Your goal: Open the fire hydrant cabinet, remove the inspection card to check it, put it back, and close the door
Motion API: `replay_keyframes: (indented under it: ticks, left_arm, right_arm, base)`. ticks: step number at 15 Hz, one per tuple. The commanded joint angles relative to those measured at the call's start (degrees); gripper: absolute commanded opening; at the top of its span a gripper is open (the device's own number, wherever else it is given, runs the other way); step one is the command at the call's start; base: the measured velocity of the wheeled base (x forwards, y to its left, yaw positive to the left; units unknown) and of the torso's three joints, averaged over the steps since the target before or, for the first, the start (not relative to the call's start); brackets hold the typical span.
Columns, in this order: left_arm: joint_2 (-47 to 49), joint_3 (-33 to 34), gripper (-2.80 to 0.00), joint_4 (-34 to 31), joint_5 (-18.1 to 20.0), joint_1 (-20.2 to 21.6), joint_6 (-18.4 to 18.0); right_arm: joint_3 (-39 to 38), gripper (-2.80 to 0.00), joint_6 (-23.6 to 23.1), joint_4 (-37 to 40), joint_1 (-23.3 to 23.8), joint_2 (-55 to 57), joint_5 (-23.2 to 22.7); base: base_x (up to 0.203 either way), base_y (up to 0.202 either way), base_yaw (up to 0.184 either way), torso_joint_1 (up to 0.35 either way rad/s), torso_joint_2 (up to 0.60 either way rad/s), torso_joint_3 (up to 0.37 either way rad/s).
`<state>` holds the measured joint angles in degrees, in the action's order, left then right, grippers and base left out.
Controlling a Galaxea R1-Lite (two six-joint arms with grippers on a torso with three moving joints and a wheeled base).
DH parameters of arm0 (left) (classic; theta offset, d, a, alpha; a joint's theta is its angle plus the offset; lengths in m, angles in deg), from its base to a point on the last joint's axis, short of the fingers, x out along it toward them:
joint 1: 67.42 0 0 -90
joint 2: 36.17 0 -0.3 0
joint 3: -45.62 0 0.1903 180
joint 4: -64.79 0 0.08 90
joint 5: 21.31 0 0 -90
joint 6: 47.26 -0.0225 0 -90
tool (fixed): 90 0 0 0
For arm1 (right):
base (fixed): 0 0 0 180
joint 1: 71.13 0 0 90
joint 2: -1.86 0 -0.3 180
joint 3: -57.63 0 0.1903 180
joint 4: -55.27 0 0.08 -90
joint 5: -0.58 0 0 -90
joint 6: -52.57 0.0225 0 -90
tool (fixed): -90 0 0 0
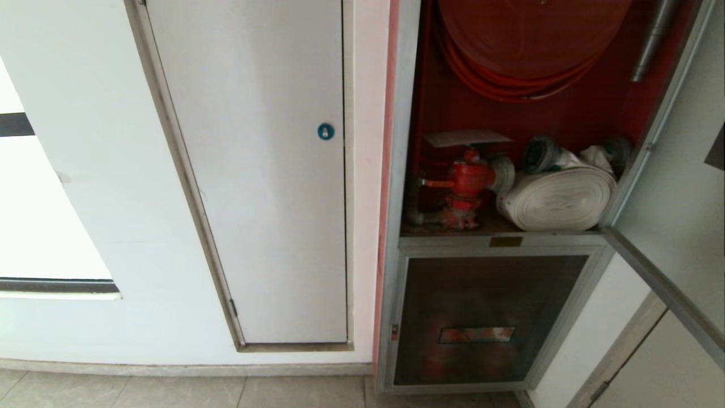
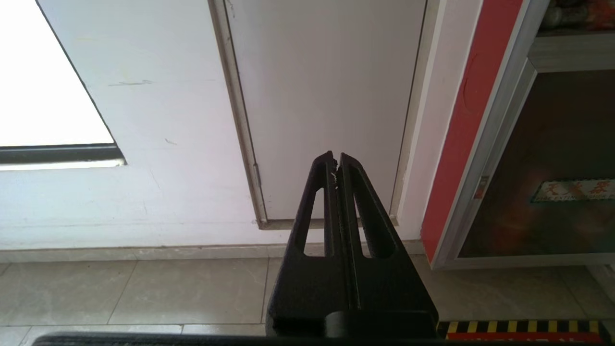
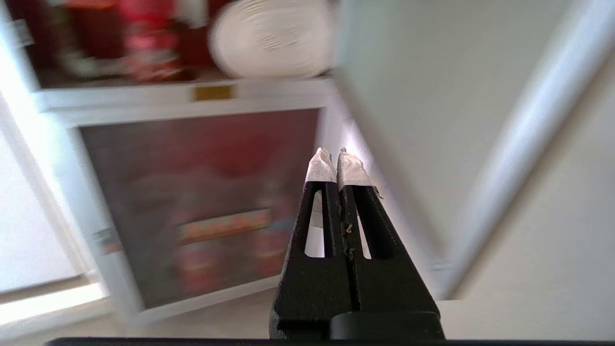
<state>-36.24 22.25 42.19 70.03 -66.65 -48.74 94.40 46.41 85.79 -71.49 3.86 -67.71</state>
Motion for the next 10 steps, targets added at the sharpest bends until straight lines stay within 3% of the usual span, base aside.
replay_keyframes:
  ticks: [1, 4, 7, 10]
  left_arm:
    - [0.07, 0.35, -2.8, 0.02, -0.02, 0.02, -0.01]
    - [0.07, 0.44, -2.8, 0.02, -0.02, 0.02, -0.01]
    - [0.07, 0.44, -2.8, 0.02, -0.02, 0.02, -0.01]
    - [0.07, 0.36, -2.8, 0.02, -0.02, 0.02, -0.01]
  right_arm:
    - [-6.14, -2.8, 0.74, -3.67, 0.0, -2.07, -4.04]
    - [-11.99, -2.8, 1.82, -10.63, 0.0, -2.09, -14.2]
    - [-13.44, -2.8, 2.3, -10.06, 0.0, -2.09, -21.52]
    - [-13.41, -2.8, 3.78, -6.73, 0.0, -2.09, -22.42]
  base:
    - [0.0, 0.0, 0.0, 0.0, 0.0, 0.0]
    - [0.0, 0.0, 0.0, 0.0, 0.0, 0.0]
    - [0.0, 0.0, 0.0, 0.0, 0.0, 0.0]
    - [0.0, 0.0, 0.0, 0.0, 0.0, 0.0]
